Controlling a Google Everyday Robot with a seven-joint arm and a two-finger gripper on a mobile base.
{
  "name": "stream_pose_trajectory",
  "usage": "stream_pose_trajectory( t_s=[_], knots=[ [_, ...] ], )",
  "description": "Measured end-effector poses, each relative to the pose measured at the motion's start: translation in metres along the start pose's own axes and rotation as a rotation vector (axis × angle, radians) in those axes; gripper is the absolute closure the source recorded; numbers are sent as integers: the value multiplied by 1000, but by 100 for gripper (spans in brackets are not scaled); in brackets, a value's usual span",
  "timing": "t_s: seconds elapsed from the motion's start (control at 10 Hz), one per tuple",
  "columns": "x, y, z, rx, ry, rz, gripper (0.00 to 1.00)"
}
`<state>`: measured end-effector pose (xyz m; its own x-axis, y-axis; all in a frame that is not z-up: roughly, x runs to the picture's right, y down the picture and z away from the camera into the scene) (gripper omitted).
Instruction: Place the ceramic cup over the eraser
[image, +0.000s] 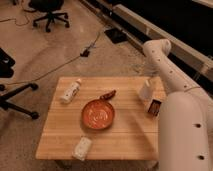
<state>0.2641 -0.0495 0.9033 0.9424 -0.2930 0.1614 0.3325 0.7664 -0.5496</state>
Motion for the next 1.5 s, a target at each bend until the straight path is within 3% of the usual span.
stream_pose_trajectory(
  t_s=[0.7, 0.8, 1.2, 1.4, 1.5],
  knots=[
    [21, 3, 27, -76, 10, 49, 22],
    [21, 4, 28, -84, 6, 49, 27],
    [22, 17, 35, -115, 13, 65, 67],
    [21, 17, 33, -113, 11, 77, 90],
    [21, 18, 31, -108, 7, 80, 96]
  ],
)
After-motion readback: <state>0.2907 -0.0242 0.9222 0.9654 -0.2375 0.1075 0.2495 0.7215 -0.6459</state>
